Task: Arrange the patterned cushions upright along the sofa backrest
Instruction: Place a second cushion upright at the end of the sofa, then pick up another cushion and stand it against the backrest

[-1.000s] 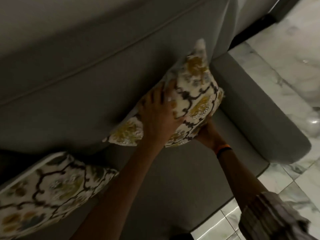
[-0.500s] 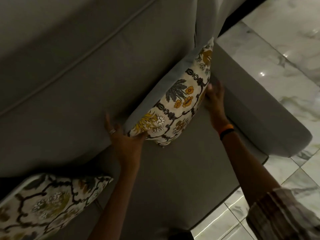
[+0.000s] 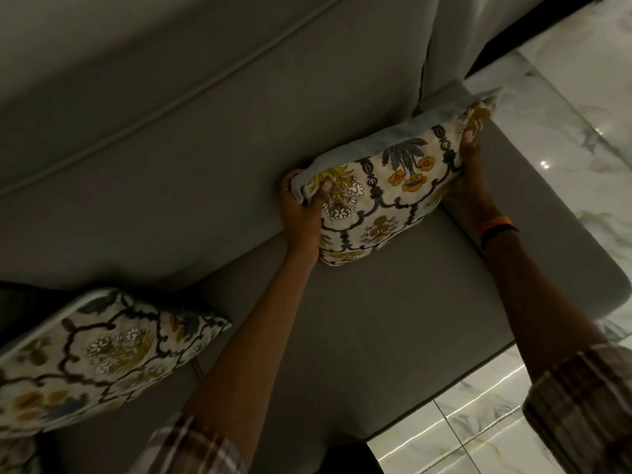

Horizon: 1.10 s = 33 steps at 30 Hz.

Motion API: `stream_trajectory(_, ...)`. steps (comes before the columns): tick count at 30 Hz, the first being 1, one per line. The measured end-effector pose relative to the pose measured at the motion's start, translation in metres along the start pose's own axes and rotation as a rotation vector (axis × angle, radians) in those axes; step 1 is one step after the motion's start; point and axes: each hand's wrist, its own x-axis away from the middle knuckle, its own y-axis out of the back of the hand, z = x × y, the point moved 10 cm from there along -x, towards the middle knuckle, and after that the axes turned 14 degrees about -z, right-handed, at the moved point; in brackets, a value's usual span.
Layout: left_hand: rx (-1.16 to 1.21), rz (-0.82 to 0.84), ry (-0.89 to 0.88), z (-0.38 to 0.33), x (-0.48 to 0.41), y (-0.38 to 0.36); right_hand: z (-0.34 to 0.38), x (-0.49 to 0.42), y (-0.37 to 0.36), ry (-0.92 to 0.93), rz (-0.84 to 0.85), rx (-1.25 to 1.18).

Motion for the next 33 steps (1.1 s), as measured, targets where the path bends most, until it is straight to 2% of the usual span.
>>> stream_trajectory(2, 0.04, 0.004, 0.057, 0.01, 0.008, 0.005, -0.031, -0.018, 0.008, -0.033, 0.051, 0.011)
stream_trajectory(4, 0.099, 0.001, 0.112, 0.022, 0.018, 0.017, -0.037, 0.002, 0.02, -0.012, -0.086, 0.093)
stream_trajectory(6, 0.093, 0.045, 0.117, 0.034, 0.032, 0.031, -0.023, 0.067, 0.017, 0.017, -0.248, 0.168)
stream_trajectory(9, -0.141, 0.126, 0.045, 0.069, 0.061, 0.072, -0.057, 0.144, 0.006, 0.027, -0.293, 0.327)
stream_trajectory(11, -0.363, 0.188, -0.027, 0.1, 0.082, 0.117, -0.098, 0.187, -0.015, 0.013, -0.23, 0.512)
stream_trajectory(14, -0.628, 0.319, -0.116, 0.152, 0.112, 0.2, -0.155, 0.265, -0.077, 0.087, 0.005, 0.73)
stream_trajectory(18, -0.888, 0.379, -0.057, 0.221, 0.144, 0.364, -0.228, 0.41, -0.192, 0.26, 0.402, 0.959)
stream_trajectory(22, -1.028, 0.326, -0.056, 0.275, 0.168, 0.554, -0.293, 0.573, -0.295, 0.273, 0.678, 1.046)
stream_trajectory(26, -1.063, 0.175, 0.116, 0.318, 0.166, 0.758, -0.354, 0.706, -0.39, 0.165, 0.792, 0.968)
stream_trajectory(29, -1.0, -0.092, 0.166, 0.341, 0.151, 0.899, -0.399, 0.779, -0.448, 0.053, 0.895, 0.95)
stream_trajectory(31, -0.892, -0.191, 0.359, 0.362, 0.146, 0.971, -0.423, 0.814, -0.479, -0.07, 0.872, 0.881)
stream_trajectory(33, -0.842, -0.266, 0.466, 0.381, 0.139, 1.024, -0.448, 0.837, -0.501, -0.241, 0.809, 0.807)
